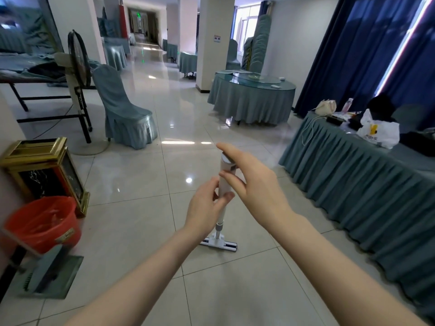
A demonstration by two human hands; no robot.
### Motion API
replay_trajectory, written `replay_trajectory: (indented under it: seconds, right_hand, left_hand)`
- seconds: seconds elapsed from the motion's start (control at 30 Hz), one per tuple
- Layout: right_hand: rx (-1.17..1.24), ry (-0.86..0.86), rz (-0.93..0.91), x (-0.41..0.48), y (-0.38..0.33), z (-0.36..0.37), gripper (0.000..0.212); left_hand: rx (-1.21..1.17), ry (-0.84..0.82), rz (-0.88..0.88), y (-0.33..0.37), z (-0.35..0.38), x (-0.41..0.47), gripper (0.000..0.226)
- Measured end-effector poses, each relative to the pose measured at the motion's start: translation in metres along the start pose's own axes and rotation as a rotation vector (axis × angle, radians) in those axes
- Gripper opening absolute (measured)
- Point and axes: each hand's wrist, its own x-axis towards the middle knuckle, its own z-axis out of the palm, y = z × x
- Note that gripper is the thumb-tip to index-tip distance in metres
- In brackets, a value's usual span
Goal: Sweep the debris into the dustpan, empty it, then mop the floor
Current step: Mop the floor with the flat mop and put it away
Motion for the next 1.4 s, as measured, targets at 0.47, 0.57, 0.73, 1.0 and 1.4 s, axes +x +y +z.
replay_trajectory:
  seconds: [0.47,0.57,0.73,1.0,1.4]
  right_hand:
    - [0.223,0.144,-0.165,0.133,0.040,0.029,0.031]
    - [0.297,0.116,-0.197,0.162,0.031,0.042,0.027]
    - [0.460,-0.017,-0.243,0.205,0.009,0.070,0.030]
    - [0.584,-0.323,-0.411,0.240,-0.061,0.115,0.035]
    - [0.788,-0.189,-0.445,0.230,-0.236,0.182,0.033]
  left_hand:
    - [-0.108,0.267,0.032,0.064,-0.046,0.065,0.029]
    - [-0.077,0.344,0.026,0.069,-0.071,0.072,0.030]
    - [0.024,0.456,0.016,0.064,-0.113,0.071,0.030]
    - [0.018,0.650,-0.076,0.047,-0.182,0.046,0.029]
    - [0.142,0.993,-0.075,0.031,-0.314,-0.058,0.049]
